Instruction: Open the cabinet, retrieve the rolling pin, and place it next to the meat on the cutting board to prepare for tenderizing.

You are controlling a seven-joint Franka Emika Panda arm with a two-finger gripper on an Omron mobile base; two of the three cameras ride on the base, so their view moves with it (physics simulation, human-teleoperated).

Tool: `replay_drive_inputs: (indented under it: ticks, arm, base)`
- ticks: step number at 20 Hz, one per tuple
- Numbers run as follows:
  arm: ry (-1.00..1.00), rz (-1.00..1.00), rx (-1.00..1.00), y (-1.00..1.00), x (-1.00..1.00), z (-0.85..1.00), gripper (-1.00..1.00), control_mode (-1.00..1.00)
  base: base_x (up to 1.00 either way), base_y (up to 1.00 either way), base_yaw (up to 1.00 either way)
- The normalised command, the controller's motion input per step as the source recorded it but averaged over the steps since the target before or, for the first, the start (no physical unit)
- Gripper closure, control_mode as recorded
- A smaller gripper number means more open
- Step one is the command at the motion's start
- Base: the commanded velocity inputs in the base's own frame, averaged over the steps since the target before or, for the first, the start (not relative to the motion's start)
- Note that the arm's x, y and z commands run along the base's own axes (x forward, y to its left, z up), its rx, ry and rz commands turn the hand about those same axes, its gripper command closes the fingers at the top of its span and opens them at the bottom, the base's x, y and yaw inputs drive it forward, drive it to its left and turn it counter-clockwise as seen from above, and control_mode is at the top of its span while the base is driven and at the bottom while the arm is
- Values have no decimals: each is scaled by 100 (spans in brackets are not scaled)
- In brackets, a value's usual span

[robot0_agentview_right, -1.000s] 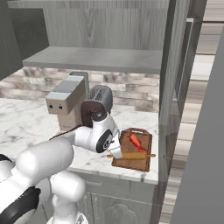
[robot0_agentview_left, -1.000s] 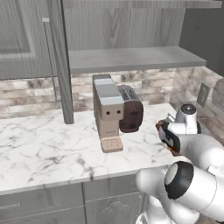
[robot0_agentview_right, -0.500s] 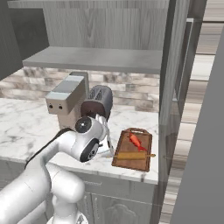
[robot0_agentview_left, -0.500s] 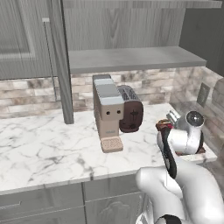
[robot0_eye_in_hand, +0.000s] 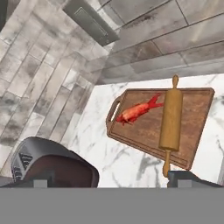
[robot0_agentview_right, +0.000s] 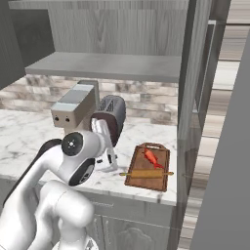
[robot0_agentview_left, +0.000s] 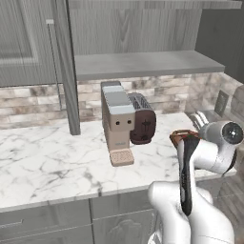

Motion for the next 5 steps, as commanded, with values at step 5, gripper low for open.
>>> replay_drive_inputs:
  ticks: [5]
  arm:
    - [-23,0,-6,37,-60,56,-100,-100]
  base:
    - [0,0,0]
